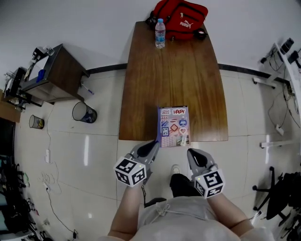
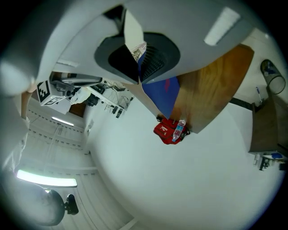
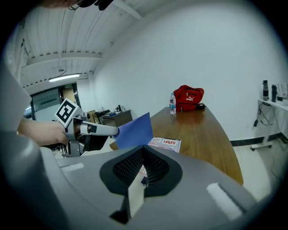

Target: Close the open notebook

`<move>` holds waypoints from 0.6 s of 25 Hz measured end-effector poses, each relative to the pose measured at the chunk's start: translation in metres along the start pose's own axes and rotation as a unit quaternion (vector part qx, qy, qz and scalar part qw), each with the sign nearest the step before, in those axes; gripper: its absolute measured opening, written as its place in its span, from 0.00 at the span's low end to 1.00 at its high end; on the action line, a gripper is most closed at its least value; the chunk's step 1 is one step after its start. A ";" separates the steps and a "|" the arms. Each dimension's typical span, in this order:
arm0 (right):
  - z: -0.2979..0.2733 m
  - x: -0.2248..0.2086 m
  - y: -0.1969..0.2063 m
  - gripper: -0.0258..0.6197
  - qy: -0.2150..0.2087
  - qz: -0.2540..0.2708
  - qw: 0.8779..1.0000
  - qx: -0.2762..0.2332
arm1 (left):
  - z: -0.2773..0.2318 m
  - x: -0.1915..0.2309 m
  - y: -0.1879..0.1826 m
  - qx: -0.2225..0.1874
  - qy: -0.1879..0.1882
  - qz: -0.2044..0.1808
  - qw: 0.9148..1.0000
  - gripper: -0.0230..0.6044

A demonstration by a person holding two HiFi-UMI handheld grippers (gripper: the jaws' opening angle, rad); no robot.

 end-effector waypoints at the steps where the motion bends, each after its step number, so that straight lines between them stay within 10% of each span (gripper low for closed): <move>1: 0.004 -0.003 0.001 0.05 0.006 -0.005 1.000 -0.002 | -0.009 -0.005 -0.001 0.007 0.010 -0.005 1.000 0.08; 15: 0.031 -0.061 0.046 0.05 0.072 -0.073 0.995 0.017 | -0.122 -0.047 0.054 0.129 0.060 -0.059 0.988 0.08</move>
Point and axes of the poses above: the fingertips, and each gripper's own axes: z backward along the fingers, x to its left, y out of its underside, the point moved 9 cm from there along z, backward along the fingers, and after that the axes turned 1 degree about x, right-handed, at the moved point
